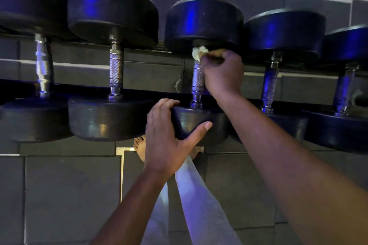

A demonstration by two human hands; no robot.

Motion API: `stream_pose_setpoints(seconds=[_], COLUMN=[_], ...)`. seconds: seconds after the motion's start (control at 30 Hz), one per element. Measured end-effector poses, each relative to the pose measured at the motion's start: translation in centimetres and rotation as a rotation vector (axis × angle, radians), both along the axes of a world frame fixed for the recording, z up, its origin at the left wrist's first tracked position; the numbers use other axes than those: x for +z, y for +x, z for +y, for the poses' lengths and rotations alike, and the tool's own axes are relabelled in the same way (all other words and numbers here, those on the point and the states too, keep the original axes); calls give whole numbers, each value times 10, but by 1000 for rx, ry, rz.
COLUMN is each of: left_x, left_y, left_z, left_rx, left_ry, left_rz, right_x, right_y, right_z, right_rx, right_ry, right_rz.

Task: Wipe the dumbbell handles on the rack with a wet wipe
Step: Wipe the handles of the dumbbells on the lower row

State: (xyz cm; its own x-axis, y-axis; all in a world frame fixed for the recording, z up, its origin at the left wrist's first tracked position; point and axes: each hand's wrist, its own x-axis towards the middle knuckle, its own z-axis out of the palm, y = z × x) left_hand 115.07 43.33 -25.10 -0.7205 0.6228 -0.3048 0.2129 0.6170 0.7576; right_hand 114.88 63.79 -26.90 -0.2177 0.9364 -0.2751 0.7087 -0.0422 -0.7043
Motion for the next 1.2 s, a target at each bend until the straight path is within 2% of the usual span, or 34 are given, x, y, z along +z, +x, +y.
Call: stream_pose_setpoints(seconds=[0.17, 0.37, 0.5, 0.63, 0.77, 0.87, 0.97, 1.03, 1.13, 1.2], left_x=[1, 1, 0, -3, -4, -3, -3, -4, -3, -3], left_y=[0, 1, 1, 2, 3, 2, 2, 2, 3, 2], left_z=[0, 0, 0, 0, 1, 1, 0, 0, 0, 0], left_rx=[0, -4, -6, -3, -5, -15, -19, -22, -27, -27], left_ry=[-12, -15, -16, -18, -23, -17, -9, -7, -1, 6], left_rz=[-10, -4, 11, 48, 65, 54, 52, 60, 65, 71], right_x=[-1, -9, -5, 14, 9, 0, -6, -6, -6, -4], right_y=[-2, 6, 10, 19, 18, 11, 11, 15, 29, 39], right_z=[11, 21, 29, 31, 31, 40, 48, 47, 47, 49], right_rx=[-232, -372, -220, -87, -15, -69, -64, 57, 304, 407], right_ry=[-254, -432, -406, -644, -547, -465, -469, -507, -572, -666], right_rz=[183, 244, 187, 283, 271, 184, 105, 34, -212, -258])
